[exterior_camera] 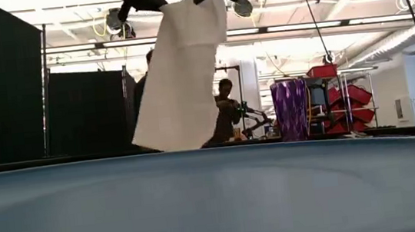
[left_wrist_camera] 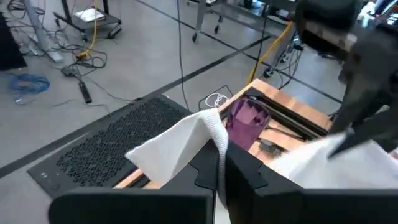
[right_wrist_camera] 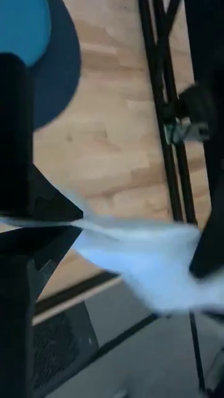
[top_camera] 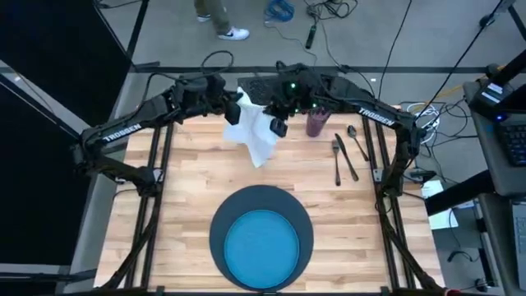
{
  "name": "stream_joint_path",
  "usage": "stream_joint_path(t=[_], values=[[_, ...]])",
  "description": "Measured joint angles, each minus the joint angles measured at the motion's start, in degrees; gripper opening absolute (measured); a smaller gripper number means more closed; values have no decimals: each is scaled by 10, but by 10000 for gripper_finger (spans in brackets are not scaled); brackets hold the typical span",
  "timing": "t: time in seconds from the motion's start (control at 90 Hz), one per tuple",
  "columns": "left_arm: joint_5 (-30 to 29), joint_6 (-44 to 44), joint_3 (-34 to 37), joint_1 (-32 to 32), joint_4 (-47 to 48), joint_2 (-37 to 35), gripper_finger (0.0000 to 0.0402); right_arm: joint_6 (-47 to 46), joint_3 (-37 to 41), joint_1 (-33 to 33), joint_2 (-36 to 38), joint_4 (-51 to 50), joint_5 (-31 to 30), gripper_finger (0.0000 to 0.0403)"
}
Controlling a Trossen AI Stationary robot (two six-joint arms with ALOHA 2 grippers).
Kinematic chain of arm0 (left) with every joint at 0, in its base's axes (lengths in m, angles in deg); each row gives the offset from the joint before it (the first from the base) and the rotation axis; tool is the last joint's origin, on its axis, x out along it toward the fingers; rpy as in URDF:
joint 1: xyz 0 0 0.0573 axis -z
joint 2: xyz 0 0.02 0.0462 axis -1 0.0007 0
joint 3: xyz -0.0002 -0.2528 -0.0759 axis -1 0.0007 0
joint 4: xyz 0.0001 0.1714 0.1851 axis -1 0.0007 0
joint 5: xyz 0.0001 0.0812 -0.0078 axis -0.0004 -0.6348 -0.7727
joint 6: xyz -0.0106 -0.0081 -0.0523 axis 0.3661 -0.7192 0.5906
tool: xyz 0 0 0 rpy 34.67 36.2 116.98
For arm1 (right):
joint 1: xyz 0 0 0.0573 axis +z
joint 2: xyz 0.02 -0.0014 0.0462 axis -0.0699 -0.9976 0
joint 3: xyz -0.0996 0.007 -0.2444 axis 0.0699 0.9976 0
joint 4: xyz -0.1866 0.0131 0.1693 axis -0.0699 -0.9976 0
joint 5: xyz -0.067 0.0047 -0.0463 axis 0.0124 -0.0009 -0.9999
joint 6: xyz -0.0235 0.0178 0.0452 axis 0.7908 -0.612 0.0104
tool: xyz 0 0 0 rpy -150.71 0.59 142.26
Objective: Set table place
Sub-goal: Fold the table napkin
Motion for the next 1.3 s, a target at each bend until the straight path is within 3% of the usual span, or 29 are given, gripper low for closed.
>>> stream_joint_path(t=[0.389, 0.6, 0.933, 1.3], values=[[25, 2, 1, 3, 31, 0, 0, -11, 0, 55, 0, 24, 20, 0], [45, 4, 1, 37, 76, -27, 0, -36, 0, 97, -2, 56, 19, 0], [-22, 15, 1, 108, 109, -89, 0, -56, 0, 125, -2, 81, 18, 0], [-32, -40, 18, 76, 81, 9, 0, -51, 0, 80, -2, 3, -4, 0]])
